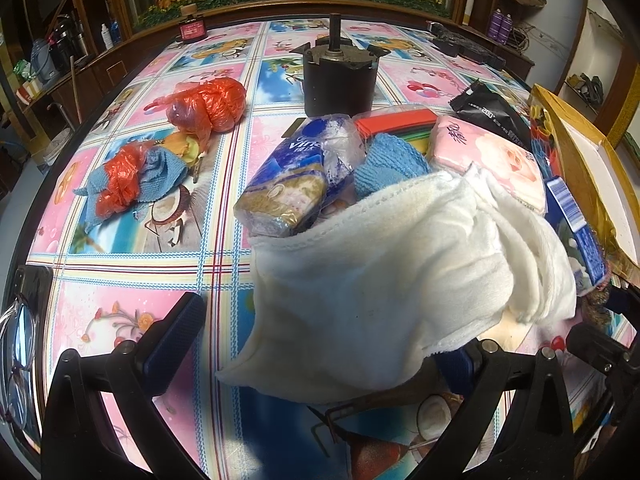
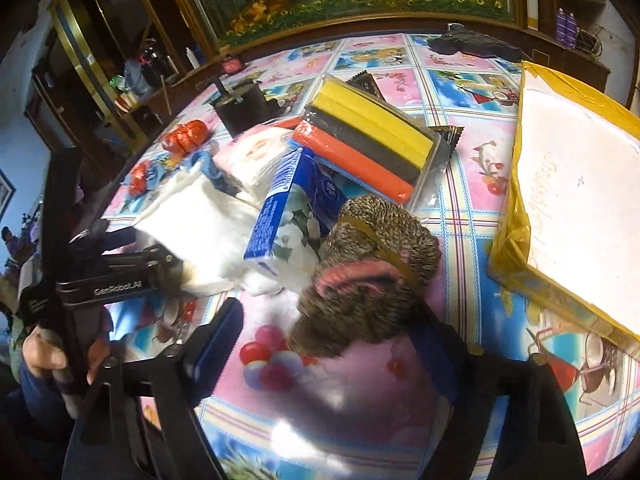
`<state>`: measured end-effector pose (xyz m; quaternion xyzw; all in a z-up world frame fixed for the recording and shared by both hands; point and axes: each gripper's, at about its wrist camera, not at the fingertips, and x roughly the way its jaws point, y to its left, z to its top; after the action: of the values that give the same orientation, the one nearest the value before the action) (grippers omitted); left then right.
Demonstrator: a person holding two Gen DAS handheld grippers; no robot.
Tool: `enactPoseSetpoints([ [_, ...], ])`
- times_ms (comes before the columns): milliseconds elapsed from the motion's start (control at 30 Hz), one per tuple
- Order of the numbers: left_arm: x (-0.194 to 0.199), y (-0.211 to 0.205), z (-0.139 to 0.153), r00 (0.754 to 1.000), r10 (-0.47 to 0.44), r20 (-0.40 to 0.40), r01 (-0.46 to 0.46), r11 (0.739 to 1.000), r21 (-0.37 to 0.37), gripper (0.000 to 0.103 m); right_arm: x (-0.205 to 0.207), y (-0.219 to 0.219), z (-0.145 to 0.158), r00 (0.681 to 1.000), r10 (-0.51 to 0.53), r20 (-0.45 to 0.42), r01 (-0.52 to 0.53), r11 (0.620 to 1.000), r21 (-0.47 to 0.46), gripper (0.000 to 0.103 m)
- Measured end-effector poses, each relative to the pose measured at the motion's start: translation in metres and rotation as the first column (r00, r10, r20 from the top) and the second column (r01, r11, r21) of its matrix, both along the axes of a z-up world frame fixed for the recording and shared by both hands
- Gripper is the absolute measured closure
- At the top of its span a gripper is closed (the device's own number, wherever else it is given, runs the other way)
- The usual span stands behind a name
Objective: Organize soft objects
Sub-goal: 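Grasp the blue knit item in red plastic with the left tool while the right tool approaches the yarn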
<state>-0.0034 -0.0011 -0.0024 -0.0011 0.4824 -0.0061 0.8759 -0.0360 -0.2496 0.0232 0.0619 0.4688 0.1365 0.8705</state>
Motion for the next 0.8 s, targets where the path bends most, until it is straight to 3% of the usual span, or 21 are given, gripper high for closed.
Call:
enactPoseSetpoints([
  [167, -0.003, 0.005, 0.006, 0.995, -0.09, -0.035, 0.089, 0.996, -0.023, 0.0, -0.012, -0.005, 0.005, 1.0, 0.008, 0.028, -0.007, 1.0, -0.006, 0.027],
  [367, -0.014, 0.035, 0.038, 0.994, -0.111, 0.019, 0.112, 0.992, -0.064, 0.0, -0.024, -0.018, 0.012, 0.998, 0.003, 0.067, -0.006, 0.999, 0.042, 0.025],
  [500, -0.007, 0.068, 0.055, 0.999, -0.031, 0.045, 0.036, 0.993, -0.113, 0.0, -0.027, -0.019, 0.013, 0.996, 0.012, 0.083, -0.017, 0.998, 0.063, 0.023],
  [633, 0.008, 0.094, 0.052, 1.0, 0.018, -0.003, -0.018, 0.982, -0.19, 0.0, -0.029, -0.021, 0.013, 0.996, 0.011, 0.088, -0.017, 0.998, 0.068, 0.021],
  [733, 0.022, 0.107, 0.048, 0.994, 0.107, -0.015, -0.108, 0.985, -0.135, 0.0, -0.031, -0.022, 0.014, 0.996, 0.004, 0.088, -0.011, 0.997, 0.076, 0.021],
  [800, 0.032, 0.12, 0.045, 0.988, 0.153, -0.017, -0.154, 0.978, -0.14, 0.0, -0.033, -0.023, 0.015, 0.996, 0.001, 0.09, -0.008, 0.997, 0.077, 0.021],
])
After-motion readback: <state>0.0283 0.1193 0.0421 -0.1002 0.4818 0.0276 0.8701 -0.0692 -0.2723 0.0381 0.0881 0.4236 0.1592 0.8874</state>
